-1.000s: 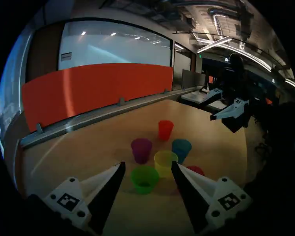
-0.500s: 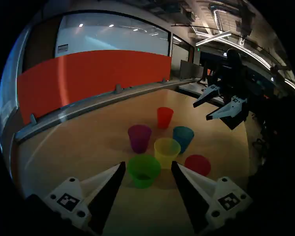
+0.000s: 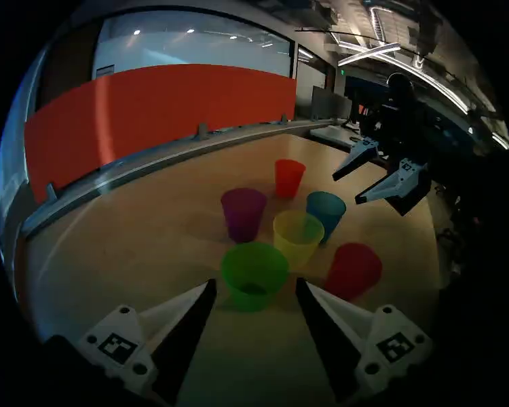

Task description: Pour water

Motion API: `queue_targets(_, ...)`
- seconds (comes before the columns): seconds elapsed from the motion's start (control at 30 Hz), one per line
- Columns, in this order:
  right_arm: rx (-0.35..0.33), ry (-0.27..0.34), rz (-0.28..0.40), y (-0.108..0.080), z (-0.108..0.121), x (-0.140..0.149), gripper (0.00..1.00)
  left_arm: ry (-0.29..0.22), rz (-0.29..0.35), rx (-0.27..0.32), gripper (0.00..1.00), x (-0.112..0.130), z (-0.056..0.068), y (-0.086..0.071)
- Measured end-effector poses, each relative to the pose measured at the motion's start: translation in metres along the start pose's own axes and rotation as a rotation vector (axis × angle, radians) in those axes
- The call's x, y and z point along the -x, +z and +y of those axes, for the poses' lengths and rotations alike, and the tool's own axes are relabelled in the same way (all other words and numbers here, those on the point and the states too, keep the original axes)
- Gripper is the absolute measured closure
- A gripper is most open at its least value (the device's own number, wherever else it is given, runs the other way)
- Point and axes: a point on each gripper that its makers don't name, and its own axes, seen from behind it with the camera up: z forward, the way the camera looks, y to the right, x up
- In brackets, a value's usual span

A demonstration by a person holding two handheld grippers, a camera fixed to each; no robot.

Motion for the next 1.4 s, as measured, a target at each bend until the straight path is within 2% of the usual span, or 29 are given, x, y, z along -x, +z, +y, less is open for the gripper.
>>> queue_targets(0.57, -0.009, -0.017, -0.045, 0.026, -0.003, 0.025, 0.0, 0.002, -0.044, 0.028, 0.14, 0.022, 0.002, 0.027)
queue_targets(1.0, -0.018, -0.025, -0.047, 0.047, -0.004, 0.025, 0.0, 0.037, -0.063, 0.02, 0.14, 0.027, -0.001, 0.046)
queue_targets(1.4, -0.026, -0.028, -0.047, 0.061, -0.007, 0.021, 0.0, 0.024, -0.05, 0.026, 0.14, 0.021, -0.005, 0.058)
